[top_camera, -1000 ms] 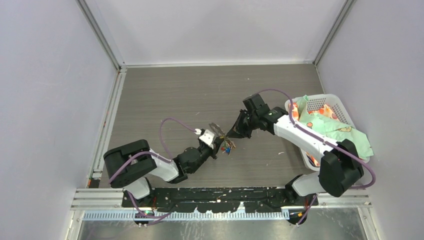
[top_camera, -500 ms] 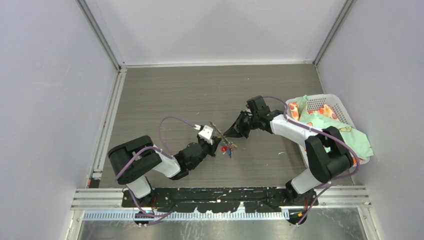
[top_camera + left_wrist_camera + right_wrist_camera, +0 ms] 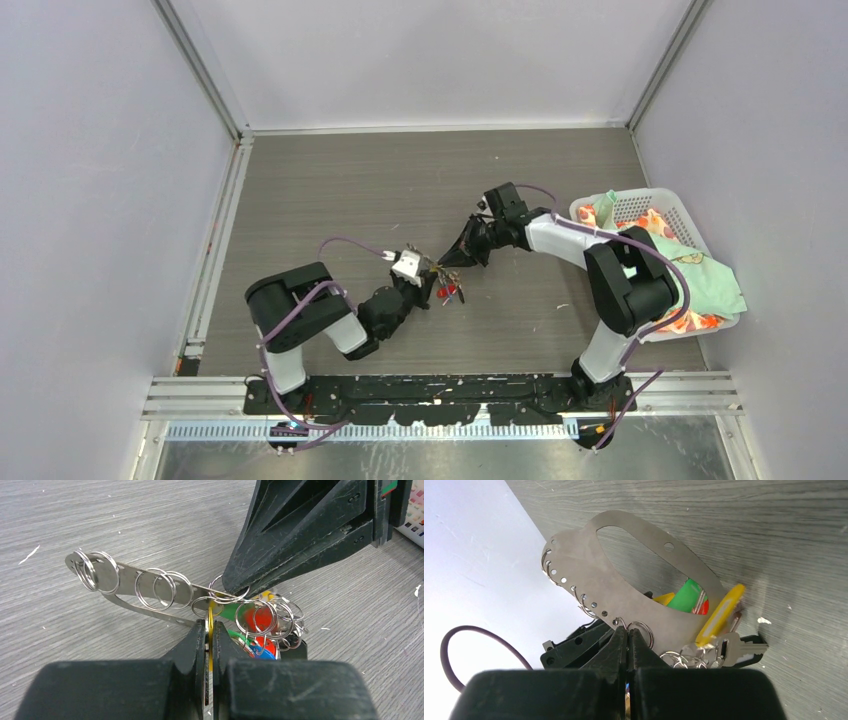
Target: Remove the keys from the keyring
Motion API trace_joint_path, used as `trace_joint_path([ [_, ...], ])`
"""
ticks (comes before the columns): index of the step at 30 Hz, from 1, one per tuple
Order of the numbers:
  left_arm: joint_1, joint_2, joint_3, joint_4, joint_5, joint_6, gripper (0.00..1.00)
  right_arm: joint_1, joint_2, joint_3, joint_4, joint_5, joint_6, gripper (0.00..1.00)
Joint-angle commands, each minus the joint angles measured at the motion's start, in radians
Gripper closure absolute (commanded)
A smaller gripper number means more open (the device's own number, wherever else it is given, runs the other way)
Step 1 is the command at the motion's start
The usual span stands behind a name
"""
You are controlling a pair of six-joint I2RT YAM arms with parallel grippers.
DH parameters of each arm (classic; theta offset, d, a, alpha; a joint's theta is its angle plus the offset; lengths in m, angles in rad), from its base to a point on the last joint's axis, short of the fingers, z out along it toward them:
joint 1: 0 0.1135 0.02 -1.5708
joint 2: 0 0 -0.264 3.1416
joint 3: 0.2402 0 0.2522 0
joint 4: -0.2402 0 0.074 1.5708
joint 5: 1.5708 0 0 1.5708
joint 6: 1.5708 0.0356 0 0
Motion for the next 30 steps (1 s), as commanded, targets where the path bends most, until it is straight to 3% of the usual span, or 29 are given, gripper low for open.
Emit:
trace_joint_path([
  [1, -0.007, 0.066, -0.045, 0.065, -0.003, -0.011, 1.0, -0.006, 0.04, 0.05, -0.081, 0.013, -0.086, 0.99],
  [9, -0.017, 0.001, -0.048, 0.041, 0.019, 0.022, 1.0, -0.033, -0.016, 0.12, -0.214, 0.019, -0.196, 0.99],
  [14, -0.064, -0.1, -0.045, -0.106, -0.005, 0.038, 1.0, -0.035, -0.084, 0.14, -0.305, 0.015, -0.284, 0.99],
  [24, -0.128, -0.247, 0.001, -0.37, -0.081, 0.043, 1.0, -0.026, -0.188, 0.09, -0.381, -0.067, -0.294, 0.99],
  [30, -0.156, -0.408, 0.076, -0.65, -0.128, 0.049, 1.0, -0.023, -0.239, 0.024, -0.358, -0.159, -0.252, 0.99],
])
